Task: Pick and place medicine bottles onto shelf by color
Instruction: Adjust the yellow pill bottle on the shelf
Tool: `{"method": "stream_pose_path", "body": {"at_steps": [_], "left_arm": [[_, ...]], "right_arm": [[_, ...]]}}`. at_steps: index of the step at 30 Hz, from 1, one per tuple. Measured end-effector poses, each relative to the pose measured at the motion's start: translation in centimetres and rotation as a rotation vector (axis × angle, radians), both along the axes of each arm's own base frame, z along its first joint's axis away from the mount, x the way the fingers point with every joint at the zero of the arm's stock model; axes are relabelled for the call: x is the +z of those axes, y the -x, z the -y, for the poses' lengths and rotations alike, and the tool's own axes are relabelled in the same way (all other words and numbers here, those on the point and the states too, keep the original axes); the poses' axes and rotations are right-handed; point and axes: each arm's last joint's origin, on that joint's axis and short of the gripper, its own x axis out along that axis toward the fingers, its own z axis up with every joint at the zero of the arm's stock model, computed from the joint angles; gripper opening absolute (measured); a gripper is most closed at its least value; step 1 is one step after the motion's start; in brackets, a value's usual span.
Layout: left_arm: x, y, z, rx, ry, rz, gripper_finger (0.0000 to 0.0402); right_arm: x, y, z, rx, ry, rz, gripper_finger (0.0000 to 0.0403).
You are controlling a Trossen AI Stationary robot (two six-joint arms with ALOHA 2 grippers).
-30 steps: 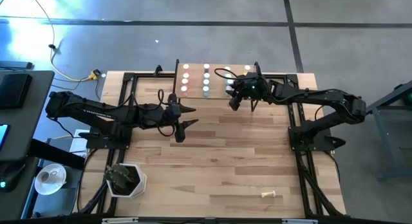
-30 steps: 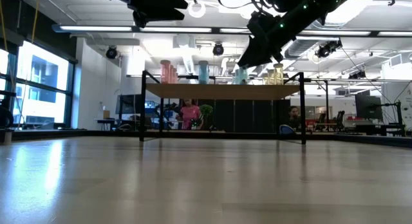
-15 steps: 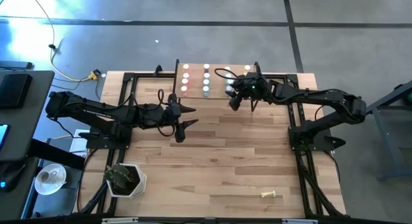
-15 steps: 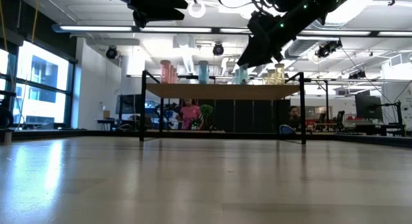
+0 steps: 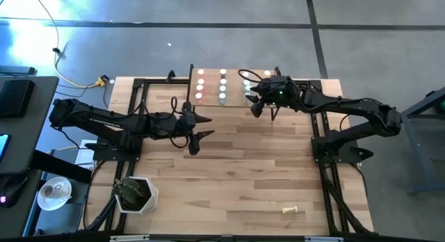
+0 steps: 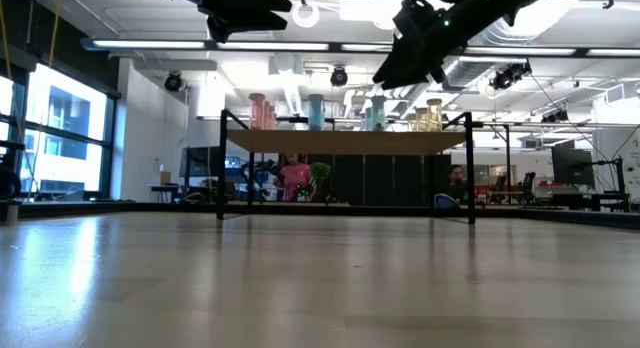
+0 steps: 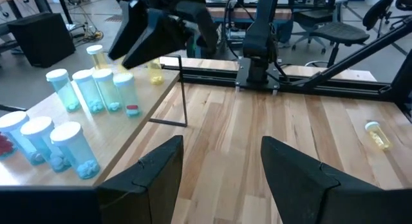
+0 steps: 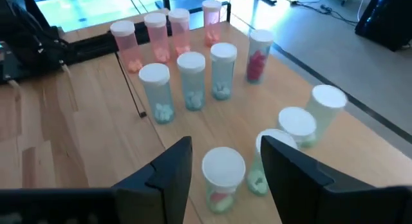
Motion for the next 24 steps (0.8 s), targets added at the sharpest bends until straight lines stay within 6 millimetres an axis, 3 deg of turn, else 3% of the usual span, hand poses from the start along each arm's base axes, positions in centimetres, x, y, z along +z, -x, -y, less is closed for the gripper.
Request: {"method": "stream_pose_path", "body": {"at_steps": [15, 24], "left_arm": [[0.0, 0.0, 0.0, -0.005, -0.028, -0.012, 0.0200], [0.0, 0.0, 0.0, -0.030, -0.130, -0.053, 0.0200]], "right_arm": [[2.6, 3.7, -1.5, 0.016, -0.003, 0.007, 0.0177], [4.4, 5.5, -2.0, 0.022, 0.042, 0.042, 0.0177]]}}
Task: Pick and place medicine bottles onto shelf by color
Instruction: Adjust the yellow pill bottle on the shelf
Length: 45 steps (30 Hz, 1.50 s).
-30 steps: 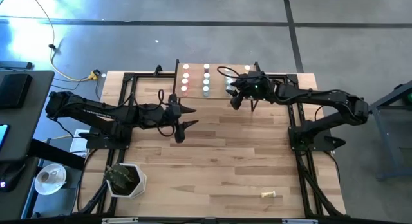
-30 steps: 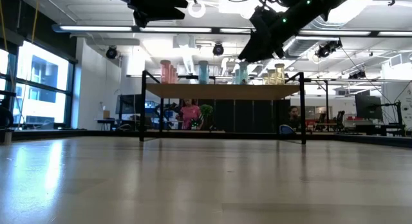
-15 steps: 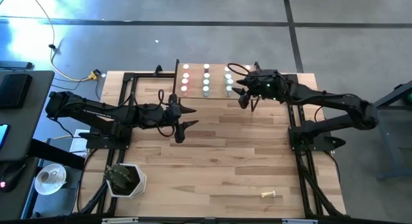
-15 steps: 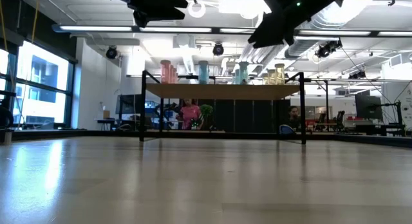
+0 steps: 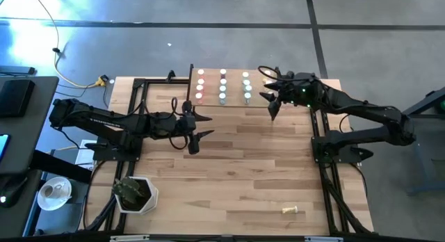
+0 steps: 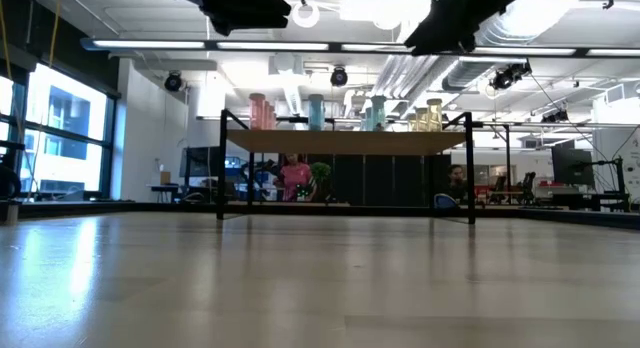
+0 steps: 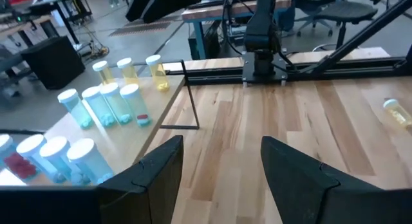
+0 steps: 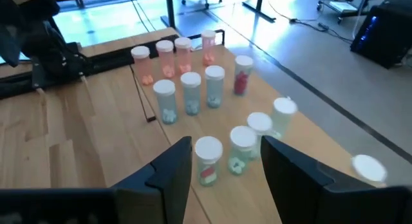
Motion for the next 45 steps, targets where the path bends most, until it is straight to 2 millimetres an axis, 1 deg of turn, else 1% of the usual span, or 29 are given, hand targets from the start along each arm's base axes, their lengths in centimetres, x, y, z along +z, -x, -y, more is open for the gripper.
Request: {"method": "stream_pose_path", "body": {"at_steps": [5, 8, 13, 17, 21, 24, 27, 31, 35, 40, 45], "left_arm": [[0.1, 0.1, 0.0, -0.014, -0.050, -0.020, 0.0200], [0.0, 0.1, 0.0, -0.013, -0.051, -0.022, 0.0200], [0.3, 0.2, 0.0, -0.011, -0.052, -0.008, 0.0200], [0.6, 0.4, 0.0, -0.010, -0.045, 0.011, 0.0200], [0.6, 0.4, 0.0, -0.010, -0.045, 0.009, 0.0200], [0.5, 0.4, 0.0, -0.010, -0.048, 0.003, 0.0200], [0.5, 0.4, 0.0, -0.011, -0.052, -0.001, 0.0200], [0.5, 0.4, 0.0, -0.013, -0.059, -0.003, 0.0200], [0.5, 0.4, 0.0, -0.018, -0.075, -0.010, 0.0200], [0.5, 0.4, 0.0, -0.018, -0.075, -0.013, 0.0200], [0.5, 0.4, 0.0, -0.018, -0.076, -0.014, 0.0200]], "right_arm": [[1.5, 0.8, 0.2, -0.002, 0.004, -0.078, 0.0177], [1.8, 1.4, 0.3, 0.021, -0.028, -0.164, 0.0177], [1.3, 2.4, -0.2, 0.075, -0.123, -0.282, 0.0177], [0.9, 2.7, -0.6, 0.156, -0.194, -0.325, 0.0177], [0.7, 2.7, -0.9, 0.224, -0.183, -0.357, 0.0177], [0.4, 2.5, -0.8, 0.240, -0.175, -0.379, 0.0177], [-0.2, 1.8, -0.5, 0.239, -0.196, -0.410, 0.0177], [-2.0, 0.6, 0.0, 0.250, -0.243, -0.481, 0.0177], [-3.3, -0.2, 0.4, 0.236, -0.260, -0.532, 0.0177], [-4.0, -0.9, 0.9, 0.196, -0.238, -0.571, 0.0177], [-4.6, -1.2, 1.6, 0.189, -0.238, -0.596, 0.0177]]}}
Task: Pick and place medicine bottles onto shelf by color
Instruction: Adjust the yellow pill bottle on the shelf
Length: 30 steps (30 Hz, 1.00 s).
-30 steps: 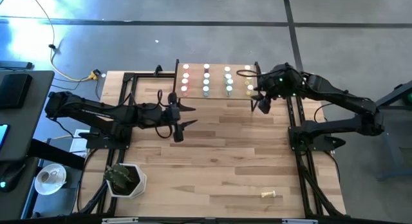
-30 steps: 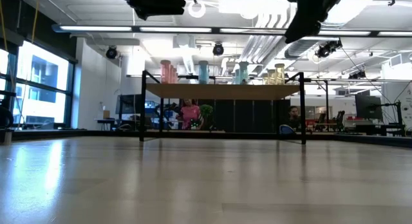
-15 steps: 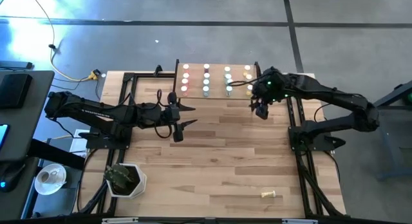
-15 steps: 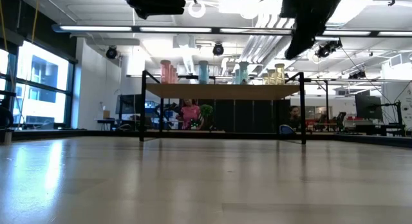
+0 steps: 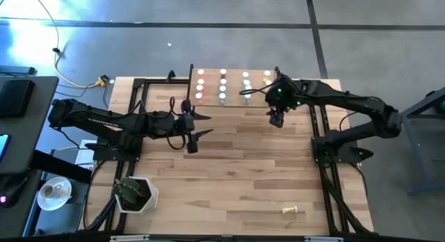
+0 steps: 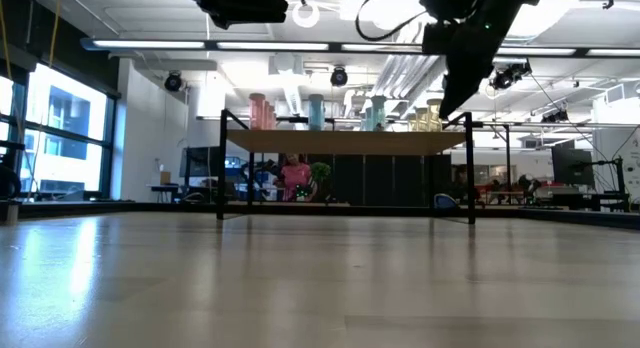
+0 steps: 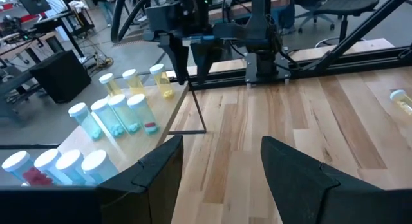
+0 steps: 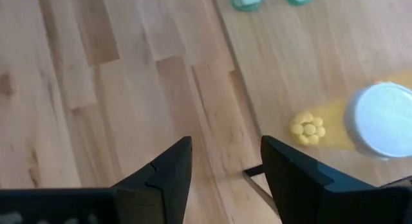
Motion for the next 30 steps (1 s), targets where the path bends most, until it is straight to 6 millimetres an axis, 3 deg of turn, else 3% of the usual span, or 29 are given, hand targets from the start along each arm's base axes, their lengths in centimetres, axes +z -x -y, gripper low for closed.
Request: {"method": "stream_pose_path", "body": {"at_steps": [30], "left_arm": [[0.0, 0.0, 0.0, -0.006, -0.023, -0.010, 0.0200]], "right_arm": [[0.1, 0.2, 2.3, -0.105, 0.067, 0.035, 0.0177]]}}
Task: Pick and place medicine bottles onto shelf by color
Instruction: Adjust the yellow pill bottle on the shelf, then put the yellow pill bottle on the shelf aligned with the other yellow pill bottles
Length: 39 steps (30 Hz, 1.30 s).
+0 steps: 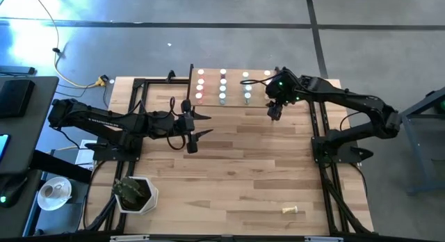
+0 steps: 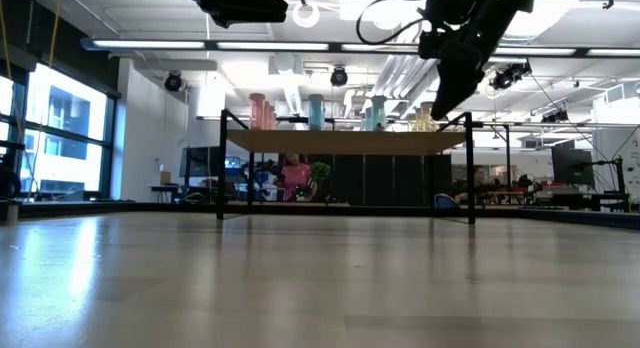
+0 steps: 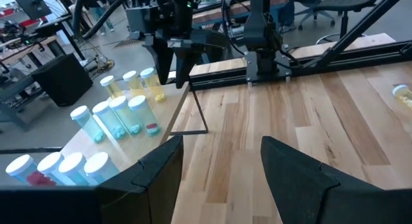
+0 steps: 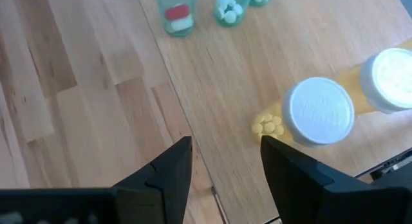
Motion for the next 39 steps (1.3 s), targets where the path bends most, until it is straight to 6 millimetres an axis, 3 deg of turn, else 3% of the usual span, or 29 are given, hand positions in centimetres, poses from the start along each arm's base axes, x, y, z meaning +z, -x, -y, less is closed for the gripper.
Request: {"method": "stream_pose_path", "body": {"at_steps": [12, 19, 29, 39], "left_arm": [[0.0, 0.0, 0.0, 0.000, 0.000, 0.000, 0.0200], [0.0, 0.0, 0.0, 0.003, 0.009, 0.004, 0.0200], [0.1, 0.1, 0.7, -0.015, 0.064, 0.029, 0.0200], [0.1, 0.1, 2.0, -0.059, 0.106, 0.042, 0.0200]], "right_arm": [[-0.1, 0.0, -0.9, 0.033, -0.021, -0.036, 0.0177], [0.3, -0.3, -2.6, 0.070, -0.030, -0.011, 0.0177], [1.9, 0.2, -7.9, 0.110, -0.129, 0.068, 0.0177], [1.7, 0.5, -14.4, 0.129, -0.294, 0.027, 0.0177]]}}
